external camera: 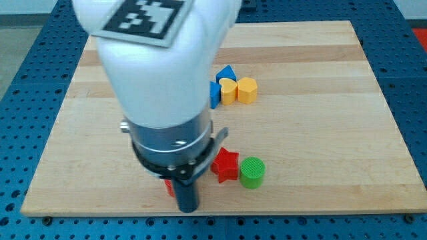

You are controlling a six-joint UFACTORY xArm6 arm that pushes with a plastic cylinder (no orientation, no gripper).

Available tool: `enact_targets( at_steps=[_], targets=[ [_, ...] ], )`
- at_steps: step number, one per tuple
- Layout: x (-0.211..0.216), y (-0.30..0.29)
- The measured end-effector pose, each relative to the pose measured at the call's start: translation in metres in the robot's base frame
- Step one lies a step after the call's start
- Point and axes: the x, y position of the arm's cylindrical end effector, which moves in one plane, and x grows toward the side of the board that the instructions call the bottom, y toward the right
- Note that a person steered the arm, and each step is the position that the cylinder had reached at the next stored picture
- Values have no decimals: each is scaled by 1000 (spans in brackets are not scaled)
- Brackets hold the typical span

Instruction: Separate the green star from the red circle

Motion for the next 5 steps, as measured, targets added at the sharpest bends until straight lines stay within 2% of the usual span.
enact_targets(
  at_steps=[4,5],
  targets=[
    [-39,-14],
    [-46,20]
  ],
)
